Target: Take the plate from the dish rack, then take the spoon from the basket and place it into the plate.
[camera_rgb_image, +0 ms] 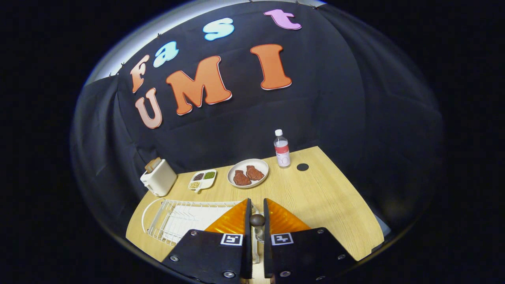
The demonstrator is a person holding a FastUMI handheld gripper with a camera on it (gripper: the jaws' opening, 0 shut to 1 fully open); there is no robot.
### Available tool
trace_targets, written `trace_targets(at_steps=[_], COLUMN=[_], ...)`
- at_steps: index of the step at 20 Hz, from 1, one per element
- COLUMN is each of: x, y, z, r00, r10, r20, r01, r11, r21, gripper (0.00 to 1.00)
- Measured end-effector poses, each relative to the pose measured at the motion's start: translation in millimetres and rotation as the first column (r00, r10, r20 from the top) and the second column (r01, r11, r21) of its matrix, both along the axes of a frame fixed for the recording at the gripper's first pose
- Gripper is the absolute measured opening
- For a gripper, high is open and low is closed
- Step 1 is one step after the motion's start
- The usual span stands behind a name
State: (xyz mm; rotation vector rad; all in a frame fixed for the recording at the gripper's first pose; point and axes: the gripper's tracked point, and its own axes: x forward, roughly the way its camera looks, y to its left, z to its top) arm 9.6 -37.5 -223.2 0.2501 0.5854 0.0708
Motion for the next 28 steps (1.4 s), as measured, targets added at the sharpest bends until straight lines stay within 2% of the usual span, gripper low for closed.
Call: trace_targets(at_steps=[5, 11, 20, 28], x=[-23.7, -63.4, -110.0, -144.4], y=[20.0, 62.3, 110.8, 135.9], z=[27.5, 31.0, 3.4, -55.8], r00=[0.999, 0.991, 0.964, 0.933], r10=[0.029, 0.134, 0.262, 0.320], r20=[0.025, 0.019, -0.047, -0.163], r01=[-0.030, -0.136, -0.253, -0.291], r11=[0.998, 0.984, 0.957, 0.940], r21=[0.050, 0.114, 0.143, 0.178], gripper=[0.12, 0.11, 0.12, 0.12])
